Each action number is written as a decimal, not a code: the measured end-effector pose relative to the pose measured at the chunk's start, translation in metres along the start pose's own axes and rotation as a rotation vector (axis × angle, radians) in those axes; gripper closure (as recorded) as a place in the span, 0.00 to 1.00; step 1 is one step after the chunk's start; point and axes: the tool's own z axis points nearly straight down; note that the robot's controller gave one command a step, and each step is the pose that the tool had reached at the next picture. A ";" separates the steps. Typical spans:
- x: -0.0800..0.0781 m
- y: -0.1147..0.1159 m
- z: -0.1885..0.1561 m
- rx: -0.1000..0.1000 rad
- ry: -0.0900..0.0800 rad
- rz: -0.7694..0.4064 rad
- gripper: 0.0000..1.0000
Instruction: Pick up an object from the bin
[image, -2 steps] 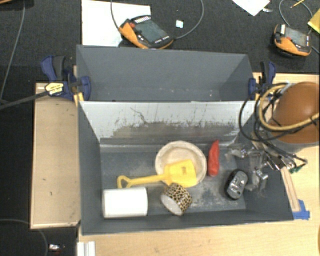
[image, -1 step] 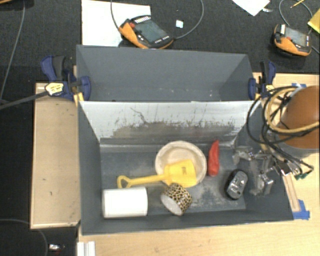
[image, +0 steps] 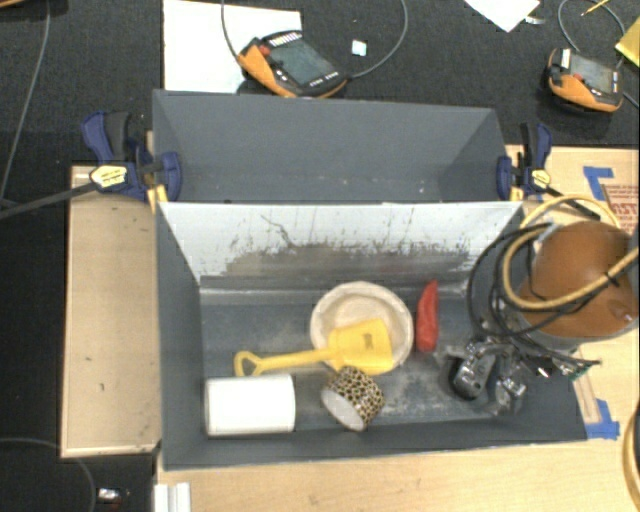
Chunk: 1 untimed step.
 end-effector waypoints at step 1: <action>0.001 0.005 0.023 0.000 -0.001 -0.044 0.00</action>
Offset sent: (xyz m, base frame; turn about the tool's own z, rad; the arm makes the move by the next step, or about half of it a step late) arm -0.0080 -0.0078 0.0578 -0.0483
